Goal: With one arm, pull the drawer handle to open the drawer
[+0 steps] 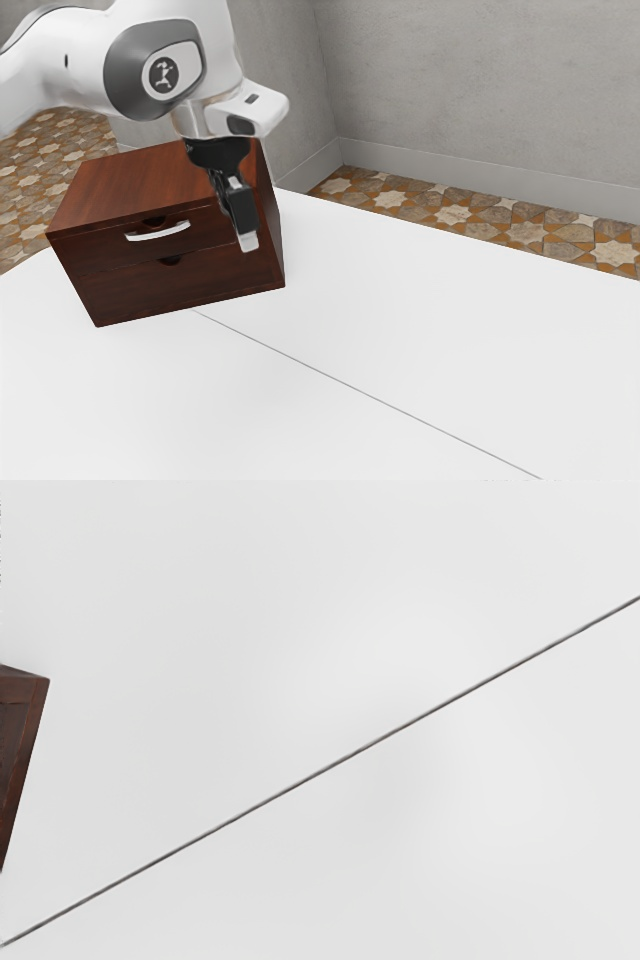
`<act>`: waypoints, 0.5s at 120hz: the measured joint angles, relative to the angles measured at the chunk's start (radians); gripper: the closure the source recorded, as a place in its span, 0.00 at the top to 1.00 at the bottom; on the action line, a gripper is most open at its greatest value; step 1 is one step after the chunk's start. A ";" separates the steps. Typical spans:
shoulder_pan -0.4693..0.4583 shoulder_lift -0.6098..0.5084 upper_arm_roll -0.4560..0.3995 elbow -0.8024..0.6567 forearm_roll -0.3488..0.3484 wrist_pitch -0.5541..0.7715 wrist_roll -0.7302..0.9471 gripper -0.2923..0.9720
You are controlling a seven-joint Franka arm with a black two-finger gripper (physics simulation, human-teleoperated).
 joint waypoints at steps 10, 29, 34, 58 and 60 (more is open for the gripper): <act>0.001 -0.001 0.000 0.000 0.001 0.015 0.025 0.77; 0.001 -0.007 0.007 -0.004 0.001 0.029 0.085 0.77; -0.003 -0.024 0.009 -0.029 0.000 0.031 0.100 0.77; 0.002 -0.210 0.011 -0.265 0.017 0.064 0.172 0.77; 0.005 -0.227 0.011 -0.294 0.021 0.076 0.178 0.77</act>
